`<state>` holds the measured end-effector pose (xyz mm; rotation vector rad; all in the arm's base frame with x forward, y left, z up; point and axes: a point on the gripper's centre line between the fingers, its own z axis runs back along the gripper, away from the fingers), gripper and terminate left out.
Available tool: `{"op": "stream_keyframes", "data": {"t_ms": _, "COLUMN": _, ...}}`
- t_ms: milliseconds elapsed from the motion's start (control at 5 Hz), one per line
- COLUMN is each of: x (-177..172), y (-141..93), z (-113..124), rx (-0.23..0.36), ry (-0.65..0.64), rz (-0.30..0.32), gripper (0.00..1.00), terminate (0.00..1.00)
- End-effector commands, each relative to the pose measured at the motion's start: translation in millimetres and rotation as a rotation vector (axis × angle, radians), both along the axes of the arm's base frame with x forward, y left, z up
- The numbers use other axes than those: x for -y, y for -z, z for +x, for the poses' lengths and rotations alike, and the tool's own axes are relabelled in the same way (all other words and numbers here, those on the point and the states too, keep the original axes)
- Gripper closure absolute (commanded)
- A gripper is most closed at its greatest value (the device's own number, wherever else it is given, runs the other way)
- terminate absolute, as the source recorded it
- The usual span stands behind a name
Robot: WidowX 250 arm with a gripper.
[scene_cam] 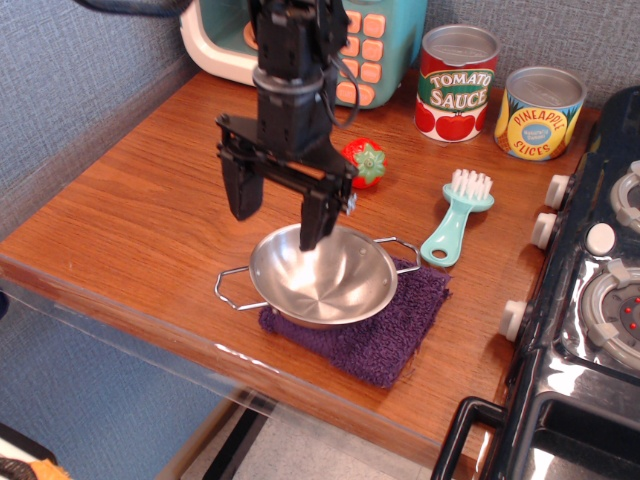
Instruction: Move the bowl under the microwave.
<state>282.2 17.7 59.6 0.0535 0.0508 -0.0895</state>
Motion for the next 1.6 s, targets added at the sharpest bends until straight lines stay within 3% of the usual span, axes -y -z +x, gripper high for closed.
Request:
{"op": "stream_keyframes", "data": {"t_ms": 0, "x": -2.4, "y": 19.1, "z": 0.1, "rx": -0.010, "ry": 0.000, "rz": 0.039, "gripper": 0.00, "terminate": 0.00}}
{"op": "stream_keyframes", "data": {"t_ms": 200, "x": -2.6, "y": 22.9, "z": 2.8, "rx": -0.008, "ry": 0.002, "rz": 0.024, "gripper": 1.00, "terminate": 0.00}}
{"op": "stream_keyframes", "data": {"t_ms": 600, "x": -1.2, "y": 16.8, "z": 3.1, "rx": 0.005, "ry": 0.005, "rz": 0.023, "gripper": 1.00, "terminate": 0.00}}
{"op": "stream_keyframes", "data": {"t_ms": 800, "x": -0.5, "y": 2.7, "z": 4.4, "rx": 0.040, "ry": 0.012, "rz": -0.006, "gripper": 1.00, "terminate": 0.00}}
{"op": "stream_keyframes", "data": {"t_ms": 1000, "x": 3.3, "y": -33.7, "z": 17.0, "rx": 0.119, "ry": 0.031, "rz": -0.067, "gripper": 1.00, "terminate": 0.00}}
{"op": "stream_keyframes", "data": {"t_ms": 1200, "x": -20.3, "y": -61.1, "z": 40.0, "rx": 0.164, "ry": -0.021, "rz": -0.048, "gripper": 1.00, "terminate": 0.00}}
{"op": "stream_keyframes", "data": {"t_ms": 1400, "x": -72.6, "y": -66.9, "z": 65.3, "rx": 0.173, "ry": -0.125, "rz": -0.033, "gripper": 1.00, "terminate": 0.00}}
